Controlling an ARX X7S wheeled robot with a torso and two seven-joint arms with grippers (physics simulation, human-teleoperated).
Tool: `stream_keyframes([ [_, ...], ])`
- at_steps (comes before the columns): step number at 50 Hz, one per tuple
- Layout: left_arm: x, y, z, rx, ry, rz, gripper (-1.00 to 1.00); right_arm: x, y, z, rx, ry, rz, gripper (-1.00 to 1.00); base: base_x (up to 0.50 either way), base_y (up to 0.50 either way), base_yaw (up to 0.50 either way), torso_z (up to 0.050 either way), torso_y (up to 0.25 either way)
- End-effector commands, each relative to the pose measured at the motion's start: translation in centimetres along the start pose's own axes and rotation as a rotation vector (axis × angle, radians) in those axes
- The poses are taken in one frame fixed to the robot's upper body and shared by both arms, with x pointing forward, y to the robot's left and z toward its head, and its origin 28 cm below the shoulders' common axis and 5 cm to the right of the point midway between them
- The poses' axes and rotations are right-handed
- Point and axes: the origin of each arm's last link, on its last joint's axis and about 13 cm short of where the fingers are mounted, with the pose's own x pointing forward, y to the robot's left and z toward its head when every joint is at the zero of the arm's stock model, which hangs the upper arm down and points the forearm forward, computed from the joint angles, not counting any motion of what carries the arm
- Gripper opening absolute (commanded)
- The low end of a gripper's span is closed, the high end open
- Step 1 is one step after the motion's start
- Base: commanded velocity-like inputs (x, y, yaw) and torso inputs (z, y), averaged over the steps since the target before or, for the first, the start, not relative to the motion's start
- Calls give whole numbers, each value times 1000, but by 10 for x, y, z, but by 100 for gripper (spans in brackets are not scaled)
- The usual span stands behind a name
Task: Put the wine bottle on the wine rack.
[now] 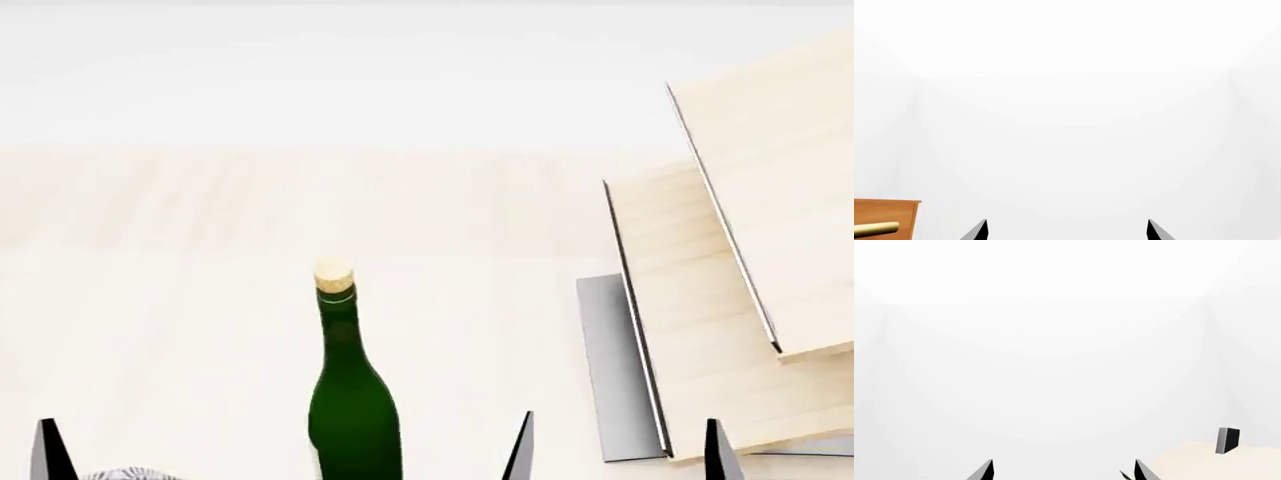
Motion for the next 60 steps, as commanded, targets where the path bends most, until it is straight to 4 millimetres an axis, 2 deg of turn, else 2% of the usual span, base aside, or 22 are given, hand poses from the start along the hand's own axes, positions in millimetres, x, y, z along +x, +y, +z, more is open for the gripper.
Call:
stream_keyframes([
  [1, 0, 0, 0, 0, -1, 3, 100, 0, 0, 0, 1, 1, -2, 100, 0, -145, 0, 0, 0],
  [60, -1, -1, -1, -8, 5, -3, 100, -1, 0, -3, 0, 19, 0, 100, 0, -147, 0, 0, 0],
])
